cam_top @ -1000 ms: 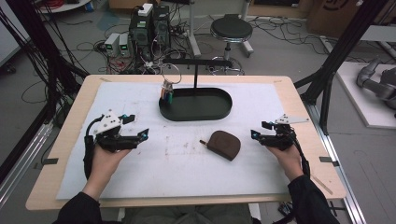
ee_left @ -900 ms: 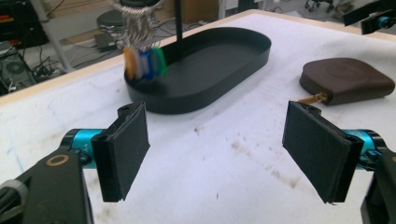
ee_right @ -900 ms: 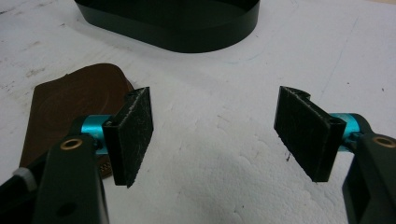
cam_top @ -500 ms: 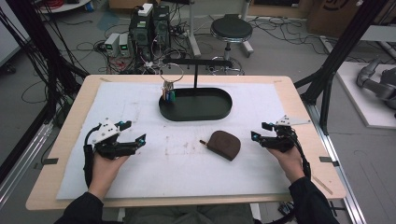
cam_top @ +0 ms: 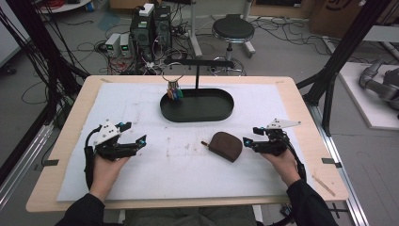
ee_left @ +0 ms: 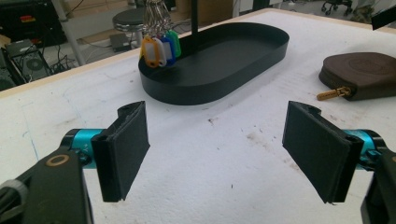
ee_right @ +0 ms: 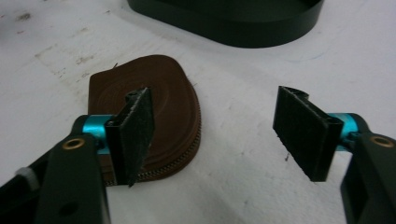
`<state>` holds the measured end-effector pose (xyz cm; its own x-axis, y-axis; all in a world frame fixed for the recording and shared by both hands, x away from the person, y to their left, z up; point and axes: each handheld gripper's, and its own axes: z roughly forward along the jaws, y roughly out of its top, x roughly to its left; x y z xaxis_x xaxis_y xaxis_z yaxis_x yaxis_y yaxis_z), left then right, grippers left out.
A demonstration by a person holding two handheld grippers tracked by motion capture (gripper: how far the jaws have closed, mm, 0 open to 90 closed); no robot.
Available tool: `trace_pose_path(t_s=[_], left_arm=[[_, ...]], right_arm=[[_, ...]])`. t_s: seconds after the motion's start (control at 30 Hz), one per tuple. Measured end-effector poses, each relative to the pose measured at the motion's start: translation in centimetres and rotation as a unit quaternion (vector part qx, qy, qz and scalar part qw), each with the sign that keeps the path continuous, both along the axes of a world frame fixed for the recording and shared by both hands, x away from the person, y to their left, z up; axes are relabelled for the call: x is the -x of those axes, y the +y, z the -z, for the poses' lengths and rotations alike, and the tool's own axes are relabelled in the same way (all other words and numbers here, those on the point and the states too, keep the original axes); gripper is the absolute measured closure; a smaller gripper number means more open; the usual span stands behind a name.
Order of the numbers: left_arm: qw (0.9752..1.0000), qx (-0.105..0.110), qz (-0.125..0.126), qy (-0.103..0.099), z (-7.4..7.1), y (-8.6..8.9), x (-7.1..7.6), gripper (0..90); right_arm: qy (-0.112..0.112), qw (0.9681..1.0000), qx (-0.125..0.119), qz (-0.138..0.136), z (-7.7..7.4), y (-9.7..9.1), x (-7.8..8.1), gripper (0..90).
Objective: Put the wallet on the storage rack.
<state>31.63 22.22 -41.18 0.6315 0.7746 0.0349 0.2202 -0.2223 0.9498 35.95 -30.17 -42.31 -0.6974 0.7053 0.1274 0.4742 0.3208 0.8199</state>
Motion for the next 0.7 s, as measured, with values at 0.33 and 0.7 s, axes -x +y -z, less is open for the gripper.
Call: trace_pose_path(t_s=[0.33, 0.7], left_arm=[[0.9999, -0.012, 0.001, -0.004, 0.0, -0.2, 0.2, 22.6], [0.9999, -0.016, 0.002, 0.0, 0.1, -0.4, 0.2, 22.6]], right_arm=[[0.076, 0.997, -0.005, -0.009, 1.5, 1.1, -1.1, 34.7], [0.11, 0.9921, -0.024, -0.056, 1.7, 1.3, -1.4, 64.1]])
